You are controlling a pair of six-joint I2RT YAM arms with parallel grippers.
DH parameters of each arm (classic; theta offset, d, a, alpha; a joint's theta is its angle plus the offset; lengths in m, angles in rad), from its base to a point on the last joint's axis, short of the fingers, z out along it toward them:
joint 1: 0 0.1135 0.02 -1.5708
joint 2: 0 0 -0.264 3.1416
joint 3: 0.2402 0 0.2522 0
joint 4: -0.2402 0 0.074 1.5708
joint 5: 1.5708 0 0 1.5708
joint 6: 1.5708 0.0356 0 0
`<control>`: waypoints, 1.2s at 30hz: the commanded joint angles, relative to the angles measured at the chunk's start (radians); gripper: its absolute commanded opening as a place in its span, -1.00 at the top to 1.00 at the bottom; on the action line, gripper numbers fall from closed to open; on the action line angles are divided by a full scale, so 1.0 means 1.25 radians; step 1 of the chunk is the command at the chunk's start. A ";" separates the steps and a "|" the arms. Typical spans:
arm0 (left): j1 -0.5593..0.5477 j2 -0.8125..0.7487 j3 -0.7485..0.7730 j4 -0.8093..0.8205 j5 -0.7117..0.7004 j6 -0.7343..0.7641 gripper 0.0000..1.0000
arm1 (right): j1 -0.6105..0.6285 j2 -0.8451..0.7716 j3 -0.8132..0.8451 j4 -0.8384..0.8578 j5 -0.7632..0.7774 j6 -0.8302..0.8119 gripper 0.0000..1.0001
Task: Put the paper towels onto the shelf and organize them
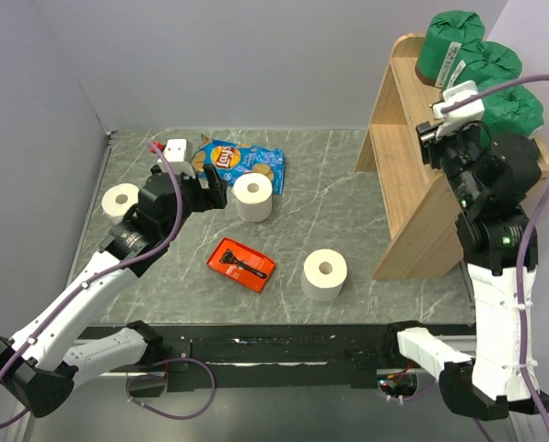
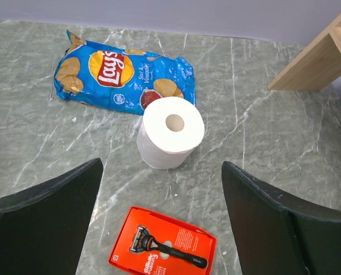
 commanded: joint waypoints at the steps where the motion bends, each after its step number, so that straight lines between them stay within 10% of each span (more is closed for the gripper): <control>1: 0.003 -0.014 0.001 0.023 -0.017 0.002 -0.83 | 0.000 -0.041 0.035 0.035 -0.135 0.091 -0.12; 16: -0.001 -0.034 -0.001 0.019 -0.088 0.018 -0.90 | 0.064 -0.045 0.036 -0.086 -0.153 0.398 -0.13; 24: -0.017 -0.046 0.016 -0.013 -0.144 0.026 -0.92 | 0.460 -0.063 -0.163 -0.164 0.147 0.438 -0.18; 36: -0.027 -0.107 -0.058 0.033 -0.220 0.034 -0.96 | 0.662 0.118 -0.444 -0.155 0.227 0.610 -0.49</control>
